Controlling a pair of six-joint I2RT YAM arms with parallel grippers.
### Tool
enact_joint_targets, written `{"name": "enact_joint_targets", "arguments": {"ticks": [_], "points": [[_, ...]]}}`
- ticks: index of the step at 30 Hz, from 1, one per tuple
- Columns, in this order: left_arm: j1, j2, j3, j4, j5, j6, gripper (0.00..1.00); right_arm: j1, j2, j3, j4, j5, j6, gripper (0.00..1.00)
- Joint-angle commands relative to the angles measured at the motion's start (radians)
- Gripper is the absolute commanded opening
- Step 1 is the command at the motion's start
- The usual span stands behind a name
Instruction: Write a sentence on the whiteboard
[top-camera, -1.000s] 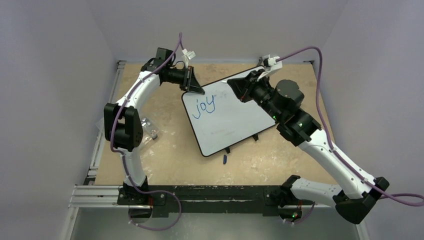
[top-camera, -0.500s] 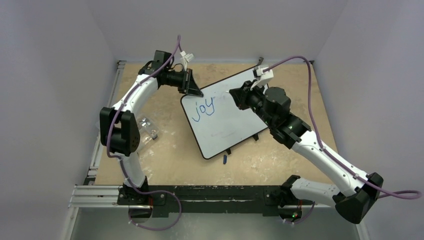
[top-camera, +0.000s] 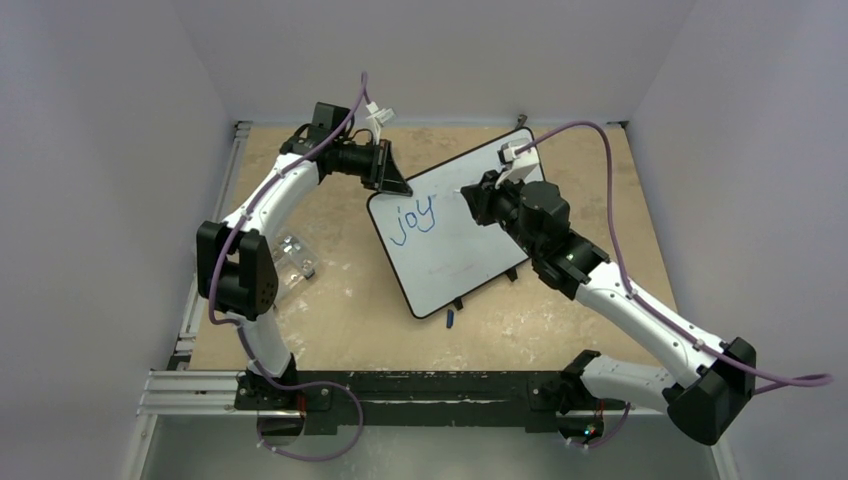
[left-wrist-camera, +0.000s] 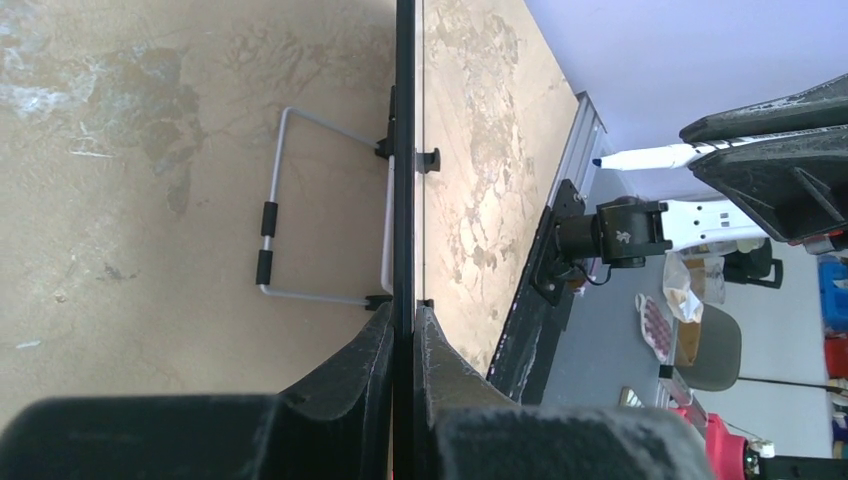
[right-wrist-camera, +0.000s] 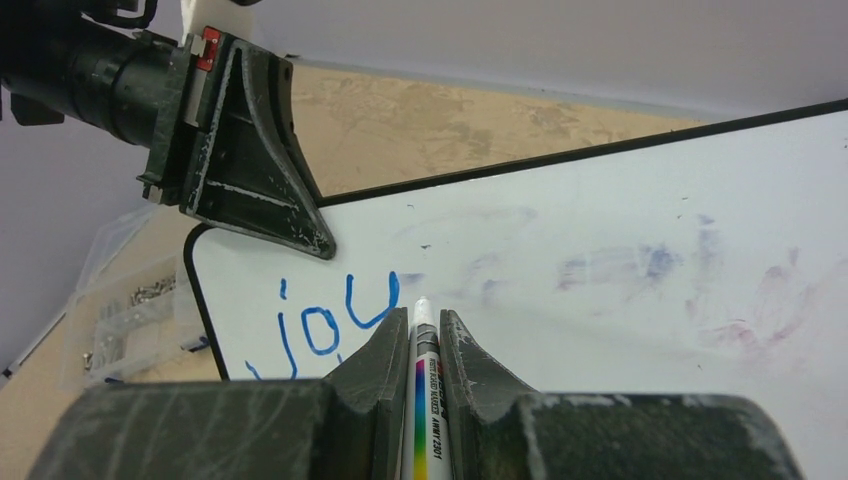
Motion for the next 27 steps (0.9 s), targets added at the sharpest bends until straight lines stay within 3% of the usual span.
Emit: {"name": "enact_joint_targets", "arguments": {"ticks": [1,10,27], "points": [[-0.011,-0.06,0.012,-0.02,0.028,0.069,0.0,-0.01,-0.036,-0.027,0.06,0.028,-0.04,0.0],[-0.009,-0.034,0.06,-0.053,0.017,0.106,0.0,-0.047,0.025,-0.055,0.092,0.025,-0.053,0.0],[-0.009,-0.05,0.05,-0.06,-0.021,0.111,0.0,-0.066,0.171,0.036,0.137,0.042,-0.027,0.0]]}}
